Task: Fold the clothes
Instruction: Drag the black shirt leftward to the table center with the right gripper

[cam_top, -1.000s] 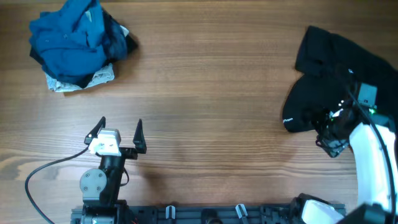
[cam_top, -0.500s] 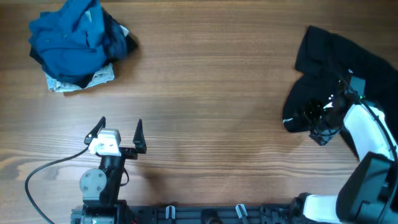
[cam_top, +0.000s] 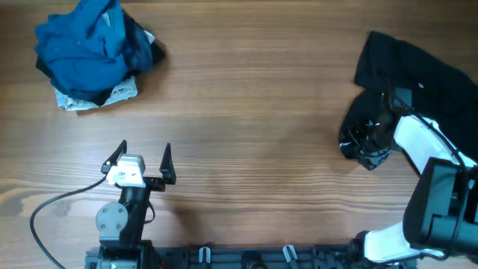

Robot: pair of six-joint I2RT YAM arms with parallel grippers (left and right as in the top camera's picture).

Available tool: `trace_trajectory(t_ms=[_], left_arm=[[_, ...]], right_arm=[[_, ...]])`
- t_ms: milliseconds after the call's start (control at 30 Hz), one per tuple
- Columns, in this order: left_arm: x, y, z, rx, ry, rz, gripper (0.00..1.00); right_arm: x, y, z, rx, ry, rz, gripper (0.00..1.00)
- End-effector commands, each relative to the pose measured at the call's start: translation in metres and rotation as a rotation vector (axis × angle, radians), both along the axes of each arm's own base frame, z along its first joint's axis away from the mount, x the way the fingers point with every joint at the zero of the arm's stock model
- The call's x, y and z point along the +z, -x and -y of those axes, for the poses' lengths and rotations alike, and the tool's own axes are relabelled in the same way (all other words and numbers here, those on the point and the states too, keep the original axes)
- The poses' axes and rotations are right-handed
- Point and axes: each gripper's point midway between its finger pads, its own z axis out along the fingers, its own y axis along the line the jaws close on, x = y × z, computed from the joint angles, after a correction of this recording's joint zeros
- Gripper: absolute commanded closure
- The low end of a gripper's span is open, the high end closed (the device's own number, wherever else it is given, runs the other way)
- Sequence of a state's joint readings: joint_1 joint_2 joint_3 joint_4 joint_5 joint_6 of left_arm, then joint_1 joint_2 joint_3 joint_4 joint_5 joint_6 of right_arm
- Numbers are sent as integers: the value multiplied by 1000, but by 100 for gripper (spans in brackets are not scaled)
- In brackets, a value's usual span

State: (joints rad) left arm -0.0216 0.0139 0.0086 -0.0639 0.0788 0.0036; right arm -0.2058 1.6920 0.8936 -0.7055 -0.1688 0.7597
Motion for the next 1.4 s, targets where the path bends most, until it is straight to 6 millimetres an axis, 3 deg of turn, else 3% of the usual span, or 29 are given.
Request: trace_trajectory(t_ms=[0,200,300,400,500,600,900,1167,1233,1300,1367], left_arm=[[-2,0,0,-1,-19,-2,0],[-2,0,0,-1,-19,-2,0],[-2,0,0,-1,-19,-2,0],[-2,0,0,-1,-19,-2,0],[-2,0,0,-1,-19,-2,0],[-2,0,0,-1,-19,-2,0],[-2,0,0,-1,-19,-2,0],[-2,0,0,-1,-19,-2,0],[-2,0,0,-1,-19,-2,0],[-2,0,0,-1,-19,-2,0],[-2,0,0,-1,-19,-2,0]], right_arm=[[-19,4,0,-23,7,-54,33],[-24,1,-4,-13,0,-52,59],[-23,-5,-15,13,-33,-26,71],[-19,-18,-44,74,-116,33,88],[-15,-24,-69,96,-170,54,91],[-8,-33,-113,162,-250,102,94],[22,-40,-248,318,-460,244,93],[37,-1,-360,483,-659,248,90],[33,13,-383,550,-694,231,78],[30,22,-397,609,-712,225,73],[33,27,-406,679,-732,241,57]])
